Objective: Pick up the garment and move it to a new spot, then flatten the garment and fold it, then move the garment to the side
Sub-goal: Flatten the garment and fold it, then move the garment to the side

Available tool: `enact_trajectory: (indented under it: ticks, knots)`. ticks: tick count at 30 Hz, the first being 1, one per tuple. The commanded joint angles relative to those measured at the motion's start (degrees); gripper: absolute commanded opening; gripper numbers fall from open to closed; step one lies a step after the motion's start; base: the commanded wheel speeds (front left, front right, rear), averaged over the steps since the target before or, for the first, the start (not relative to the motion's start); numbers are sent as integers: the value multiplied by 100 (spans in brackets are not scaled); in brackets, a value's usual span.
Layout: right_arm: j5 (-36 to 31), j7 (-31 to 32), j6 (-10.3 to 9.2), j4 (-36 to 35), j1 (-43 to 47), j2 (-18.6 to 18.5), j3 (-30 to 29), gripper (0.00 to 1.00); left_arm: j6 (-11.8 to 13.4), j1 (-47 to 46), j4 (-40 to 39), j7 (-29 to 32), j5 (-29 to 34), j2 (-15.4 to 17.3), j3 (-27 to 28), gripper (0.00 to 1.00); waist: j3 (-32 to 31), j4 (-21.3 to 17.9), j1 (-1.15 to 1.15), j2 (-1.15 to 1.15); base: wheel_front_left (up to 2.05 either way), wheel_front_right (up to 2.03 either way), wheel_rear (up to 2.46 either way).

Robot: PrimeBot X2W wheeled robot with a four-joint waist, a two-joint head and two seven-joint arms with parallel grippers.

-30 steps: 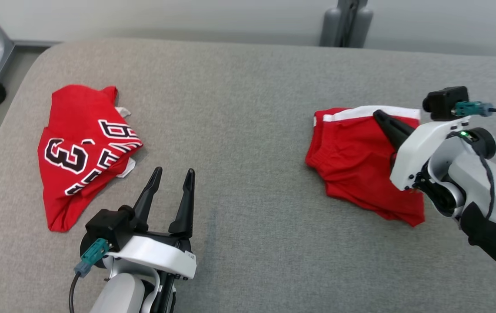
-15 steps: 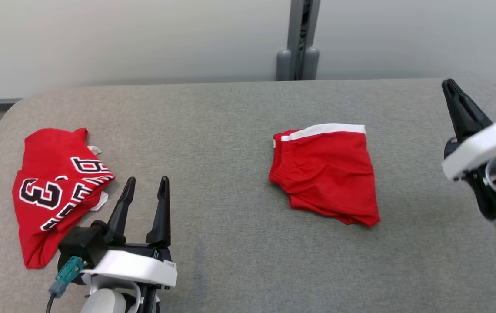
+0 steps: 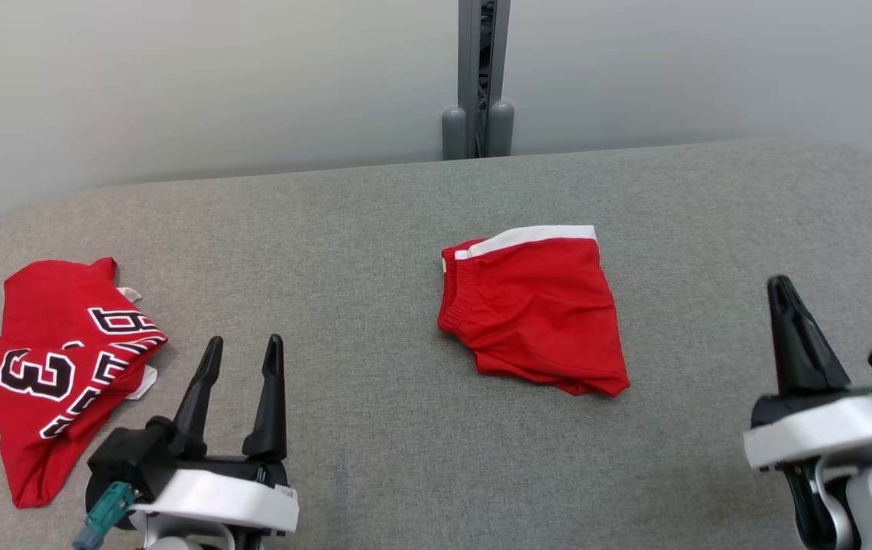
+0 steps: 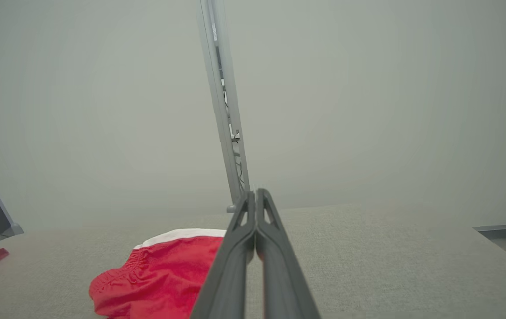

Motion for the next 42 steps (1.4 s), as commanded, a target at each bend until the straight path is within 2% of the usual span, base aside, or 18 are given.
enact_trajectory:
  ticks: [1,6,7,8,21,28,35,42]
  knots:
    - [-31,-1,0,-88,124,50,-110,0,-22,66,-13,-18,44,24,27,100,-6,-1,0,0,0,0,0]
    - [-320,-1,1,-214,572,259,-331,0,-39,173,-26,-18,84,23,44,100,-27,-3,0,0,0,0,0]
    - [-334,-1,1,-189,616,302,-364,35,-40,176,-24,-18,85,23,42,100,-29,2,0,0,0,0,0]
    - [-357,-1,0,-194,639,329,-384,100,-45,183,-20,-18,89,22,35,100,-31,7,0,0,0,0,0]
    - [-382,-1,1,-123,653,426,-393,100,-25,259,23,-18,153,23,-79,100,-62,23,0,0,0,0,0]
    - [-202,-1,0,45,576,362,-342,100,-49,228,84,-18,181,23,-120,100,-20,87,0,0,0,0,0]
    - [615,261,1,832,79,81,62,100,-96,73,163,-18,222,23,-236,100,265,255,0,0,0,0,0]
    - [1971,943,1,1694,-878,-327,642,100,-173,-177,282,-18,332,23,-367,100,691,551,0,0,0,0,0]
